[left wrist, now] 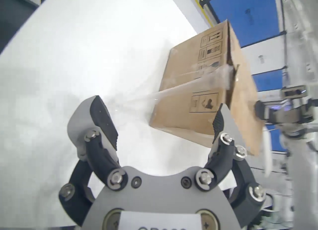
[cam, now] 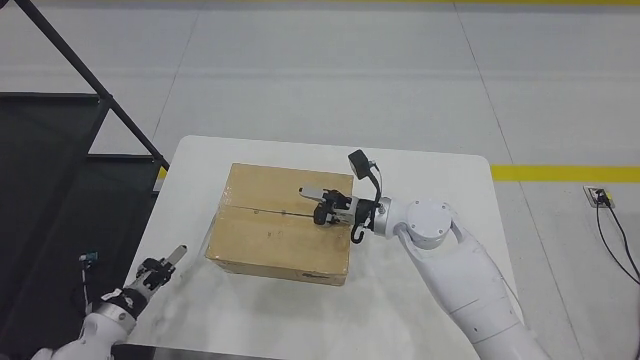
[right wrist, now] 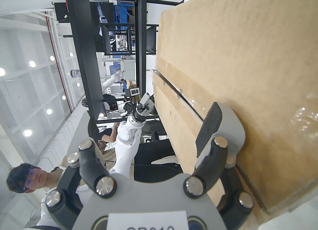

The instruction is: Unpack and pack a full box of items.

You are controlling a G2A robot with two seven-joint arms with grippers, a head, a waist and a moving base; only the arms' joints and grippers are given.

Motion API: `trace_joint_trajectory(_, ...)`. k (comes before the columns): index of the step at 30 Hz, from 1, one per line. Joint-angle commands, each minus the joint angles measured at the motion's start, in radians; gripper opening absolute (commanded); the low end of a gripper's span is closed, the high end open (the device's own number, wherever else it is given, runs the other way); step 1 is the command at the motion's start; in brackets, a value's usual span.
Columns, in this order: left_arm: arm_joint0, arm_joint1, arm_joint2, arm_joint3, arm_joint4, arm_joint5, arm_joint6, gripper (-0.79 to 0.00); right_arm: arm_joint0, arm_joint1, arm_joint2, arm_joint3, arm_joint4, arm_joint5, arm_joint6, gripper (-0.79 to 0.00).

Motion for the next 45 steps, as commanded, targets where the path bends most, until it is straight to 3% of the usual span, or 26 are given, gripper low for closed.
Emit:
trace_joint_trajectory(1, -0.006, 0.000, 0.029, 0.011, 0.166, -0.023, 0.070, 0.000, 0.002, 0.000, -0.002, 0.003, 0.001, -0.001, 0.002, 0.000)
trace_joint_trajectory(5, -0.037, -0.005, 0.085, 0.065, 0.313, -0.019, 0.184, 0.000, 0.008, -0.001, -0.008, 0.010, 0.005, -0.002, 0.003, 0.000)
trace_joint_trajectory(12, -0.039, -0.005, 0.089, 0.069, 0.314, -0.018, 0.180, 0.000, 0.002, 0.003, -0.006, -0.005, -0.003, 0.006, 0.000, 0.000)
trace_joint_trajectory(16, -0.046, -0.012, 0.126, 0.098, 0.450, 0.046, 0.295, 0.000, 0.001, 0.005, -0.004, -0.012, -0.004, 0.012, 0.000, 0.000)
trace_joint_trajectory(18, -0.059, -0.017, 0.142, 0.118, 0.386, 0.023, 0.291, 0.000, 0.005, 0.005, -0.007, -0.009, -0.003, 0.015, 0.000, 0.000)
trace_joint_trajectory(24, -0.093, -0.029, 0.059, 0.129, -0.081, 0.041, 0.134, 0.000, 0.015, 0.003, -0.015, 0.007, 0.002, 0.013, 0.001, 0.000)
trace_joint_trajectory(29, -0.111, -0.023, -0.012, 0.117, -0.308, 0.101, -0.065, 0.000, 0.024, 0.002, -0.019, 0.022, 0.009, 0.007, 0.004, 0.000)
trace_joint_trajectory(30, -0.116, -0.021, -0.029, 0.113, -0.343, 0.119, -0.111, 0.000, 0.025, 0.002, -0.020, 0.024, 0.011, 0.005, 0.005, 0.000)
trace_joint_trajectory(38, -0.116, -0.021, -0.029, 0.113, -0.343, 0.119, -0.111, 0.000, 0.034, 0.001, -0.026, 0.050, 0.021, -0.007, 0.013, 0.000)
trace_joint_trajectory(41, -0.119, -0.022, -0.027, 0.112, -0.470, 0.163, -0.220, 0.000, 0.039, 0.000, -0.029, 0.059, 0.024, -0.011, 0.016, 0.000)
trace_joint_trajectory(45, -0.149, -0.018, -0.044, 0.138, -0.639, 0.299, -0.370, 0.000, 0.042, -0.001, -0.032, 0.068, 0.026, -0.015, 0.018, 0.000)
